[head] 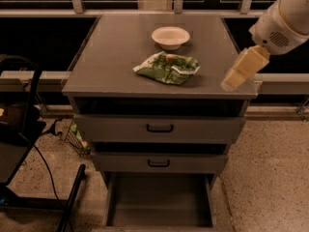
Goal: Place green jalapeno chip bag into bottom drawer
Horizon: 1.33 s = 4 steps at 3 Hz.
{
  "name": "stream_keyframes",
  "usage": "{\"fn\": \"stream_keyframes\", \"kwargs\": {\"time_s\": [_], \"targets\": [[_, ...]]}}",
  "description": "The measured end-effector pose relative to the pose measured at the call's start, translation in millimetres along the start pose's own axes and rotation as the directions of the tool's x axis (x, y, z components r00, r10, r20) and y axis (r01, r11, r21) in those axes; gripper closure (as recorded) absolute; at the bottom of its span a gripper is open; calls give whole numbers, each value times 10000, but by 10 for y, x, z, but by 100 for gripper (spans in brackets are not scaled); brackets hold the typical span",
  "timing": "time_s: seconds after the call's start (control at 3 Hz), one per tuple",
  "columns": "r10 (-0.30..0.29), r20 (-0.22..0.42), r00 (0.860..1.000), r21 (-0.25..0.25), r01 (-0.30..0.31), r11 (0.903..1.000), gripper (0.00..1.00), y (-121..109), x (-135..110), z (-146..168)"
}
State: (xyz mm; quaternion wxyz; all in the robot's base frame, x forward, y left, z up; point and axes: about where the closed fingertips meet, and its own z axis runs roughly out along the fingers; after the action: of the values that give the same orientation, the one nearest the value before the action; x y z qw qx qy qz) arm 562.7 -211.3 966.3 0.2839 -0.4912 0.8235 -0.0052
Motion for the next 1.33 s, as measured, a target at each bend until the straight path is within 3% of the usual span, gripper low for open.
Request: {"fn": "stream_keyframes", "kwargs": {"time_s": [0.33, 0.67, 1.33], "targets": [[729, 1175, 9904, 231, -761, 9968, 0, -271, -282, 250], [729, 1175, 9904, 231, -761, 9968, 0, -270, -282, 250], [1726, 887, 9810, -127, -1722, 9850, 0, -305, -160, 524]]}}
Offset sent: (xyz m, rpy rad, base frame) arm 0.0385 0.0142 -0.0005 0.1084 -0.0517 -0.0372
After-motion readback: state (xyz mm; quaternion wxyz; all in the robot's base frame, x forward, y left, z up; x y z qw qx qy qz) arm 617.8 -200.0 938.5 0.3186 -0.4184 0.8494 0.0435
